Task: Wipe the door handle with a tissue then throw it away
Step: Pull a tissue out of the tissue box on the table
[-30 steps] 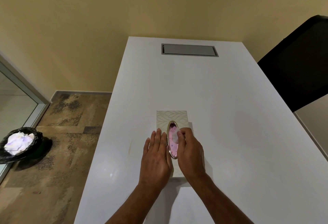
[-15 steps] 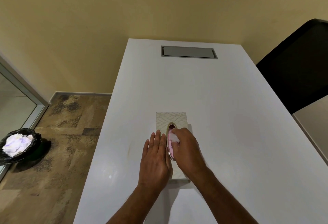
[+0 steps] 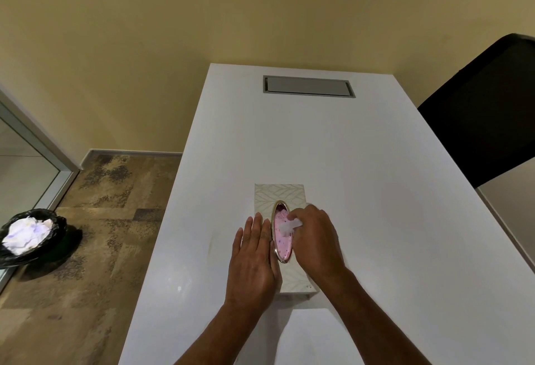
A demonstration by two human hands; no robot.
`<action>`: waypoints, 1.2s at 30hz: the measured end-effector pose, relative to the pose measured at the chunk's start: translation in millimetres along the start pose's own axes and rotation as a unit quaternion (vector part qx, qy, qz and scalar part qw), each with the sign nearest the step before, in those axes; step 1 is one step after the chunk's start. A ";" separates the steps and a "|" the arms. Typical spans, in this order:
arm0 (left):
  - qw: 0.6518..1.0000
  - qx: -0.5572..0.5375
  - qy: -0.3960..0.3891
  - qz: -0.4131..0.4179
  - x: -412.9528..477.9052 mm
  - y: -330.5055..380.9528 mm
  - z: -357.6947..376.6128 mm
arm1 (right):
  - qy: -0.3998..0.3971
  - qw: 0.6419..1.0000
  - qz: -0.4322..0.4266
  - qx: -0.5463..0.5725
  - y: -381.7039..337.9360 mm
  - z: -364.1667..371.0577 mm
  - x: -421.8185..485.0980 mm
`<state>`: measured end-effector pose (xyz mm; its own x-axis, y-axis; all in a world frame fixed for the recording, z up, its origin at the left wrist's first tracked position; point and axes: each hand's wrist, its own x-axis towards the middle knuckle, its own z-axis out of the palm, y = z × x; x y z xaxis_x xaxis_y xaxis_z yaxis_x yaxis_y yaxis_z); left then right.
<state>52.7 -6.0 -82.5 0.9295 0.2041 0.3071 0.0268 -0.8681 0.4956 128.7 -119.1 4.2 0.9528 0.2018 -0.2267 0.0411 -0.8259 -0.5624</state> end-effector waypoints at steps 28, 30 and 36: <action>0.954 -0.206 0.167 -0.137 -6.0 51.0 -91.0 | 0.169 0.900 0.047 0.399 -46.6 -22.2 -53.8; 0.940 -0.249 0.157 -0.171 -3.0 60.2 -109.4 | 0.165 0.898 0.044 0.405 -57.2 -24.3 -62.9; 0.907 -0.325 0.155 -0.215 -5.3 77.4 -166.3 | 0.140 0.900 0.014 0.412 -93.1 -32.2 -96.8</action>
<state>-11.4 1.0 89.3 0.7330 0.6667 0.1353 0.0460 -0.2470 0.9679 42.3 -78.8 104.1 0.9933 -0.0482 -0.1052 -0.1109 -0.1352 -0.9846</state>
